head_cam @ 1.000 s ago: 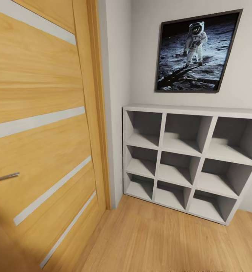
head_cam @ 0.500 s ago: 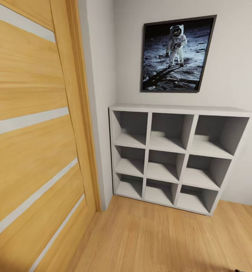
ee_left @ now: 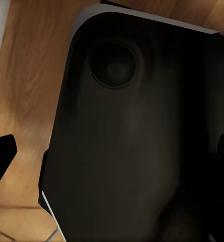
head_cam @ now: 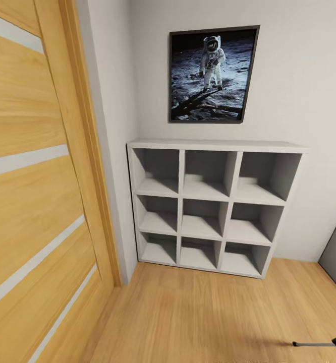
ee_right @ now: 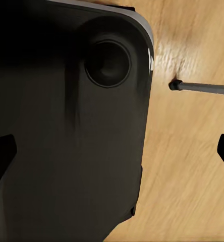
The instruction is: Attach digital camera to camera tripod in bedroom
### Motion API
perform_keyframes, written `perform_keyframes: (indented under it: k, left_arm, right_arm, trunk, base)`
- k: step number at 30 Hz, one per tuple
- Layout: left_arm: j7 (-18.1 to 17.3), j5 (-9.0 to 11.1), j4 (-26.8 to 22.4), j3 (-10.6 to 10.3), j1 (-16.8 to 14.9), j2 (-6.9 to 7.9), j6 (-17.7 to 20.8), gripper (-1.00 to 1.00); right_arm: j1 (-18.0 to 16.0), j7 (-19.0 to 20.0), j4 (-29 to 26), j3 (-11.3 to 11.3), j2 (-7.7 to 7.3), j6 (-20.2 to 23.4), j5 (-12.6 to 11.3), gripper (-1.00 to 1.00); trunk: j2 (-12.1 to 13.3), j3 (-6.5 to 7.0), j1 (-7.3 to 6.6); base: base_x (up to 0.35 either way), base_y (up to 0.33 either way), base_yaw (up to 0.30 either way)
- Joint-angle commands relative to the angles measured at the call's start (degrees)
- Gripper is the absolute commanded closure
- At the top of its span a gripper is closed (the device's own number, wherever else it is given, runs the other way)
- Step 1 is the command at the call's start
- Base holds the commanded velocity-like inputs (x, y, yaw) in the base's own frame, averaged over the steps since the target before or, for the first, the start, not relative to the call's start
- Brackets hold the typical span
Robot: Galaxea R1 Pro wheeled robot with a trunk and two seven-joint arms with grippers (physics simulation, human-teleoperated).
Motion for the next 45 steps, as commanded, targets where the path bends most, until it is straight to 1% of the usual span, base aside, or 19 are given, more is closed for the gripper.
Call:
perform_keyframes:
  k: [1,17,45]
  left_arm:
    - [0.02,0.07,-0.04,0.29,0.01,-0.01,-0.10,-1.00]
    - [0.01,0.07,-0.04,0.28,0.01,0.00,-0.10,-1.00]
    - [0.02,0.07,-0.04,0.28,0.01,0.00,-0.10,-1.00]
  right_arm:
    - [-0.02,-0.05,0.02,-0.05,-0.01,-0.15,0.47,-1.00]
    - [-0.02,-0.01,0.00,0.44,-0.01,-0.14,0.89,-1.00]
    - [-0.02,-0.05,0.01,0.39,-0.01,-0.16,0.92,-1.00]
  trunk:
    - [-0.02,-0.04,0.00]
    - [-0.02,-0.04,0.00]
    - [-0.02,-0.04,0.00]
  base:
    - [0.000,0.000,-0.147]
    - [0.000,0.000,-0.023]
    - [0.000,0.000,0.000]
